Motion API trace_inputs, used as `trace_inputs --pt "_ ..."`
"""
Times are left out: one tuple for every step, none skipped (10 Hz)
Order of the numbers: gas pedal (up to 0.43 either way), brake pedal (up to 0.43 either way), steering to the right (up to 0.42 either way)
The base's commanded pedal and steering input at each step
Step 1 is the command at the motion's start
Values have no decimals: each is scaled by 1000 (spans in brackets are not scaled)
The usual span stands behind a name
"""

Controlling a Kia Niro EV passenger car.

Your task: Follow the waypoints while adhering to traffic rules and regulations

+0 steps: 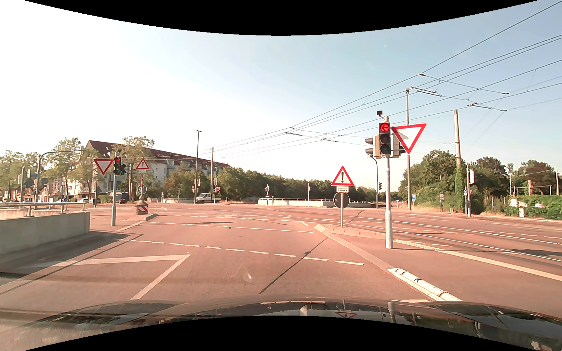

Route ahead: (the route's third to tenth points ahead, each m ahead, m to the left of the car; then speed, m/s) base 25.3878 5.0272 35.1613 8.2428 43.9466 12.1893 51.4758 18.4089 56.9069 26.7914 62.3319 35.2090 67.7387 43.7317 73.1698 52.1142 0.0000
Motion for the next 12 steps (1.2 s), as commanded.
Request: trace_inputs --pt "0 232 -81" --pt "0 232 -82" --pt "0 232 -82" --pt "0 232 -82" --pt "0 232 -82" --pt "0 232 -82" --pt "0 232 -81" --pt "0 232 -82" --pt "0 232 -82" --pt "0 232 -81" --pt "0 232 -82" --pt "0 232 -82"
